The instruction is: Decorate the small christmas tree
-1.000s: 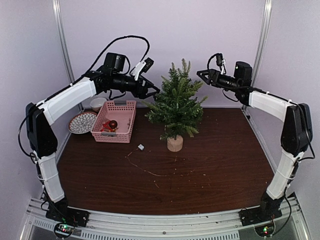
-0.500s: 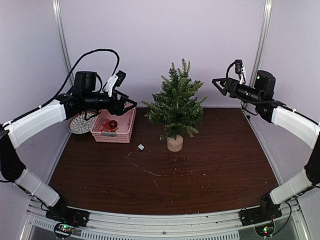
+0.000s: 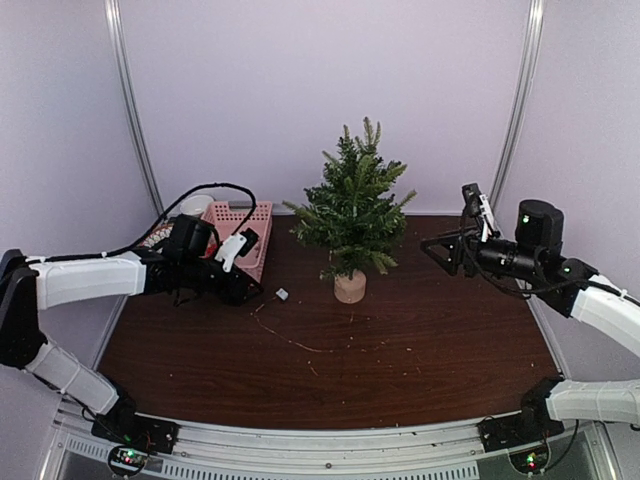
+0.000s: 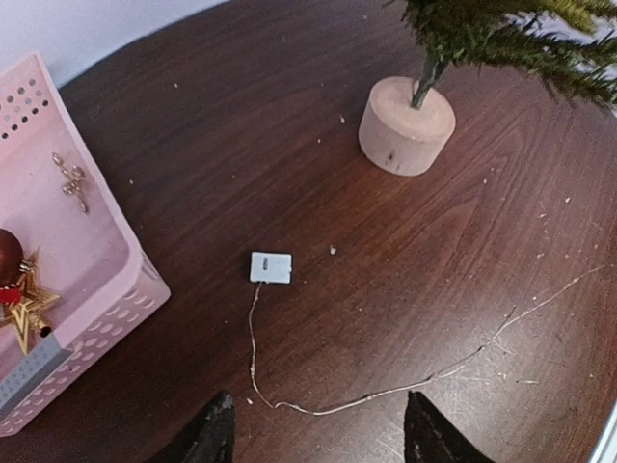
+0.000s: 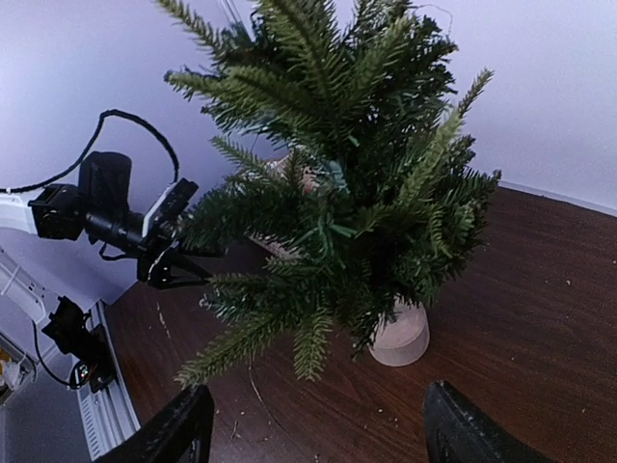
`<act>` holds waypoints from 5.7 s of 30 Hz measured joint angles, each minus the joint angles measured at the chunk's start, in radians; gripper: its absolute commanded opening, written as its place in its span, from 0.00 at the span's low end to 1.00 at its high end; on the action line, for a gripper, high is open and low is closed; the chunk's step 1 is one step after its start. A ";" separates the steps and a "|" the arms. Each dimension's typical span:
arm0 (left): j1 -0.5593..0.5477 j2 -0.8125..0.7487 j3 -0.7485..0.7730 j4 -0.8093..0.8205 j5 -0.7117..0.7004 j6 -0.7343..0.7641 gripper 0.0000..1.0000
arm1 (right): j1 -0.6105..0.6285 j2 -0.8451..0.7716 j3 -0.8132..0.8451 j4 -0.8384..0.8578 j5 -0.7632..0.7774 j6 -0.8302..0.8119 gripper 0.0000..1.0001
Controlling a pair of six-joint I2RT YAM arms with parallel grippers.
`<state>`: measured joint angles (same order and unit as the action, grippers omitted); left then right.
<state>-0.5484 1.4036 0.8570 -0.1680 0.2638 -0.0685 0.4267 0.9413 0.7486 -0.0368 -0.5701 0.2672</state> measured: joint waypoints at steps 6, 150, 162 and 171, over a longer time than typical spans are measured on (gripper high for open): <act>-0.016 0.171 0.050 0.001 -0.075 0.003 0.52 | 0.073 -0.061 -0.031 -0.065 0.007 -0.039 0.76; -0.261 -0.187 0.599 -0.073 0.132 -0.072 0.77 | 0.713 0.209 0.775 -0.071 0.613 -0.511 0.00; -0.260 -0.061 0.581 -0.097 0.103 -0.037 0.73 | 0.651 0.166 0.840 -0.063 0.814 -0.666 0.00; -0.260 0.089 0.653 -0.097 0.171 -0.032 0.56 | 0.490 0.167 0.853 -0.052 0.886 -0.714 0.00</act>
<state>-0.8085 1.4929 1.5097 -0.2649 0.4347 -0.1001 0.9165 1.1084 1.6016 -0.0891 0.3157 -0.4469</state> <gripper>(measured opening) 0.606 0.017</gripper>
